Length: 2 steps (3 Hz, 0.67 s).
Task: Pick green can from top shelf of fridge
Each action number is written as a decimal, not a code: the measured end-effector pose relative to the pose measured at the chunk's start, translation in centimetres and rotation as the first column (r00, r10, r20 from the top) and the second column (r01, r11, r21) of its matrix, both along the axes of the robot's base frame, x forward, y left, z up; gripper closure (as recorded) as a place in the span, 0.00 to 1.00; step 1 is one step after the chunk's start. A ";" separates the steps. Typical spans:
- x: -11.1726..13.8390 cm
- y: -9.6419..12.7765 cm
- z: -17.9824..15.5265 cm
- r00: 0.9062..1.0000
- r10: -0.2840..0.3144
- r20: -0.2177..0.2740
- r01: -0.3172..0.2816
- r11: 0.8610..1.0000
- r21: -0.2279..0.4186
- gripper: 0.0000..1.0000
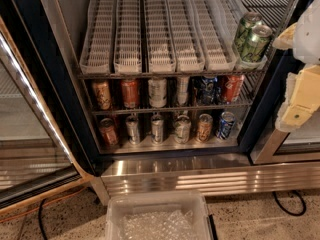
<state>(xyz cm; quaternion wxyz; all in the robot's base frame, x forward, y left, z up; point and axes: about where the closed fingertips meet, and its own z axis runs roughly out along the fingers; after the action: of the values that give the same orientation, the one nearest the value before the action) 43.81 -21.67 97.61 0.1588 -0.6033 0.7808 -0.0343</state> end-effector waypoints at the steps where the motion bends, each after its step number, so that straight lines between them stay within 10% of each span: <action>1: 0.0 0.0 0.0 1.000 0.000 0.000 0.000 1.000 0.000 0.00; 2: 0.3 -0.1 0.1 1.000 -0.004 0.025 0.004 1.000 0.013 0.00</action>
Offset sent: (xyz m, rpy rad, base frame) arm 0.0065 -0.0024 -0.0028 0.0281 -0.0344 -0.0074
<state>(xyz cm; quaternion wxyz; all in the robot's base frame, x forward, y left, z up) 44.11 -21.74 97.70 0.1722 -0.6003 0.7802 -0.0371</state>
